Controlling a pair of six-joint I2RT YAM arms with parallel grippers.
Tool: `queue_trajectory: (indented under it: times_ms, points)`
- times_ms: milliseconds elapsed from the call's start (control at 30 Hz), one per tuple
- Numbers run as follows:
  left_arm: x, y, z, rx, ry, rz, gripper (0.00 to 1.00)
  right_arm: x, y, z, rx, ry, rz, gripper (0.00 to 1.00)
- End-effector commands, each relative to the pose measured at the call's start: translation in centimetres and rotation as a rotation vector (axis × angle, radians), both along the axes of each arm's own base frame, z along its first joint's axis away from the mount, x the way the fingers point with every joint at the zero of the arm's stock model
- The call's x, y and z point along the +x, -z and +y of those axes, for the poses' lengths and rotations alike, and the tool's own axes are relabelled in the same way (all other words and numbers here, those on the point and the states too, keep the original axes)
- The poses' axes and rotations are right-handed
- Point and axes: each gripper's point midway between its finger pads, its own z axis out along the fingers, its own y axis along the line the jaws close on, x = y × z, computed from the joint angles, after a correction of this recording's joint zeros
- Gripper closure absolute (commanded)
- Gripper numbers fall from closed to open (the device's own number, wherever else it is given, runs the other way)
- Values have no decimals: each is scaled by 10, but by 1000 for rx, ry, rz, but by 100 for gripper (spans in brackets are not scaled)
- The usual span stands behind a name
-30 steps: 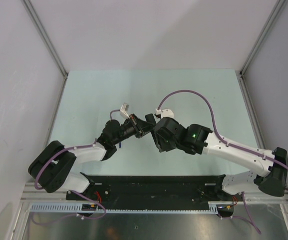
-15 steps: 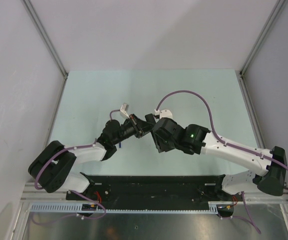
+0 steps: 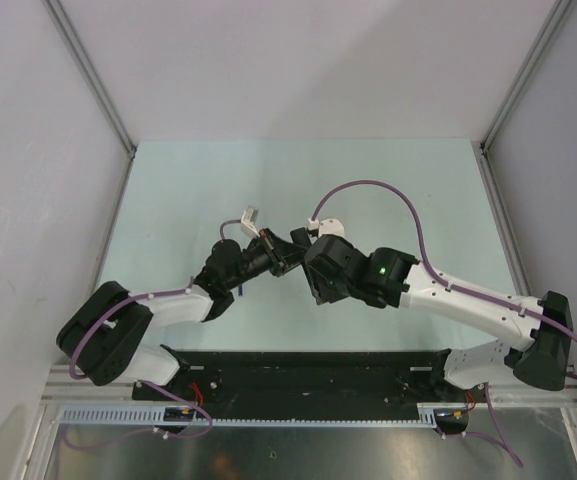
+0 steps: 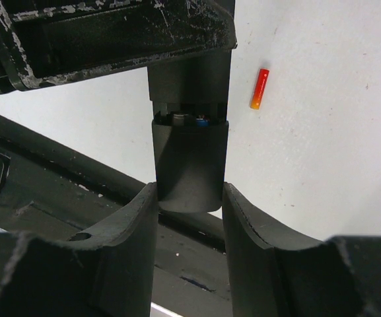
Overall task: Load the batteries into the remote control
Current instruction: Load the battery cover into the remote control.
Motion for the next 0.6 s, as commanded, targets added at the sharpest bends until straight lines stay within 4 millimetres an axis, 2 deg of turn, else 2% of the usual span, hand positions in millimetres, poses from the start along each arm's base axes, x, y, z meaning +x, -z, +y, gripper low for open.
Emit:
queue_trajectory:
  times_ms: [0, 367, 467, 567]
  points:
    - [-14, -34, -3, -84, 42, -70, 100, 11, -11, 9, 30, 13, -33, 86]
    - [-14, -34, -4, -87, 38, -68, 100, 12, -11, 9, 33, 18, -28, 77]
    - [-14, -35, -5, -88, 38, -67, 100, 12, -13, 7, 38, 22, -31, 71]
    - [-12, -36, -5, -90, 35, -67, 100, 11, -16, 7, 51, 27, -32, 61]
